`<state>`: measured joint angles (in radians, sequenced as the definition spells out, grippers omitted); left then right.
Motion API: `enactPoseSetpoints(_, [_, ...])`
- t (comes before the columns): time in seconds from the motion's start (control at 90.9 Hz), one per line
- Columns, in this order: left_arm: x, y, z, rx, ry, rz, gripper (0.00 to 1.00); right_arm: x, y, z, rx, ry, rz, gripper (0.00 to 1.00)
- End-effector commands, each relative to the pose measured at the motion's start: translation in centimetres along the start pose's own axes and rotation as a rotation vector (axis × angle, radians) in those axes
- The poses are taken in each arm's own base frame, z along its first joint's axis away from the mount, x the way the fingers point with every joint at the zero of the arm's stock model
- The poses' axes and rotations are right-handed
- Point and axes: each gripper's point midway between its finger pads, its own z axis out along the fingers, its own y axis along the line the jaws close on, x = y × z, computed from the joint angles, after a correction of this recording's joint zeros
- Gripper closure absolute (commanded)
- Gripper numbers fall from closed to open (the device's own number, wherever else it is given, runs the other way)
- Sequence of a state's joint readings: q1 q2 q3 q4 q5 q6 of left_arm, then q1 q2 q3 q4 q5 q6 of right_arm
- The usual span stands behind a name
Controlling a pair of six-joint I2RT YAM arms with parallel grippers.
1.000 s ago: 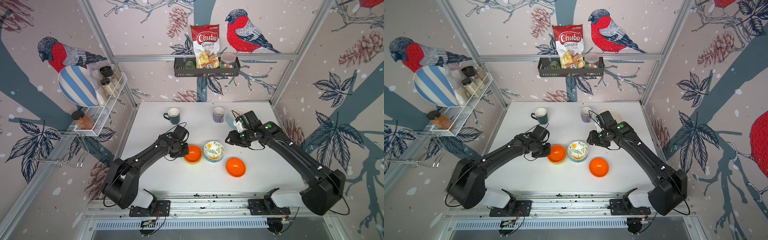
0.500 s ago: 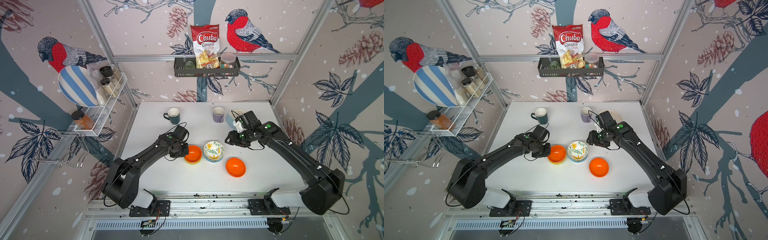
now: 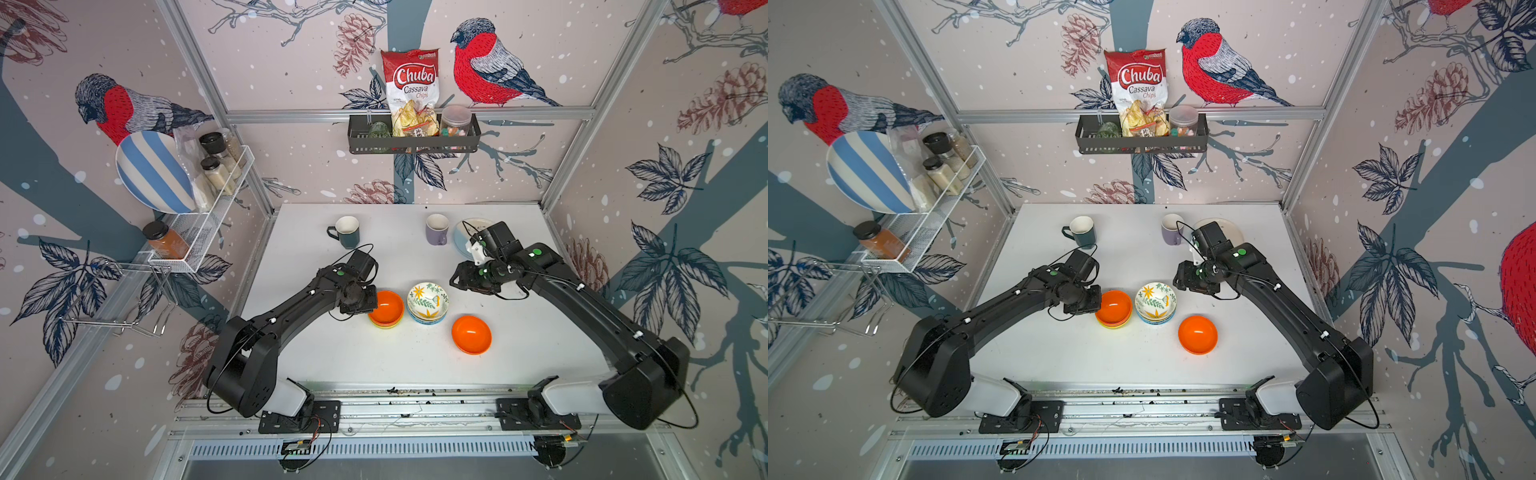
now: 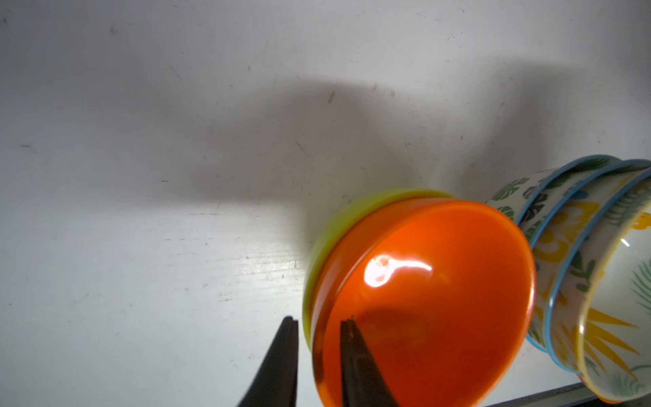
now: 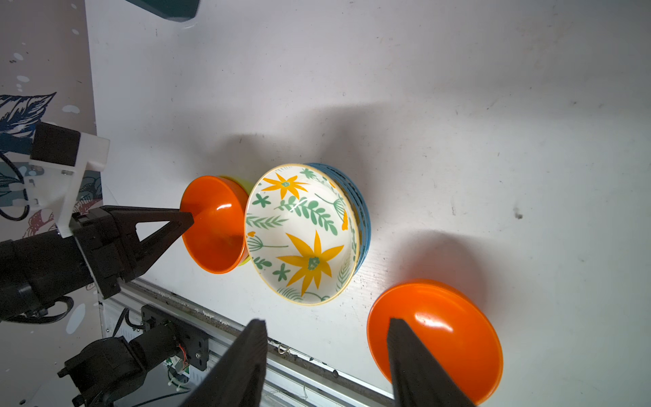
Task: Stack the bowls
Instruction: Place the bowl on the bowl, then pick up the bowl from the center of the board.
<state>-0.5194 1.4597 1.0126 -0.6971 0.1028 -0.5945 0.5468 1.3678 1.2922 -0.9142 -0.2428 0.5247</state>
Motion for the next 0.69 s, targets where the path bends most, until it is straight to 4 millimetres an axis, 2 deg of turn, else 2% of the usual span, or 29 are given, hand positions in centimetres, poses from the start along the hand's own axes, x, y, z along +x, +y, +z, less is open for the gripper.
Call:
enactPoseSetpoints(0.0, [-0.5, 0.5, -1.1, -0.021, -0.028, -0.005, 0.74, -1.1, -0.4, -0.8, 0.022, -0.050, -0.004, 0.43])
enactPoseSetpoints(0.099, [-0.8, 0.8, -2.4, -0.023, -0.063, -0.019, 0.72, -1.9, -1.8, -1.5, 0.059, -0.087, 0.034, 0.43])
enactPoseSetpoints(0.176, [-0.7, 1.2, -3.7, -0.022, -0.091, -0.024, 0.71, -2.2, -3.6, -2.0, 0.139, -0.112, 0.060, 0.43])
enactPoseSetpoints(0.286, [0.0, 1.9, -5.6, -0.015, -0.129, -0.028, 0.70, -1.2, -6.4, -2.0, 0.221, -0.115, 0.122, 0.43])
enactPoseSetpoints(0.506, [2.3, 3.0, -7.5, 0.029, -0.173, -0.050, 0.66, 3.9, -10.3, -0.6, 0.325, -0.051, 0.190, 0.46])
enactPoseSetpoints(0.682, [3.1, 3.5, -8.1, 0.046, -0.199, -0.059, 0.64, 8.0, -11.9, 1.5, 0.381, 0.021, 0.201, 0.48])
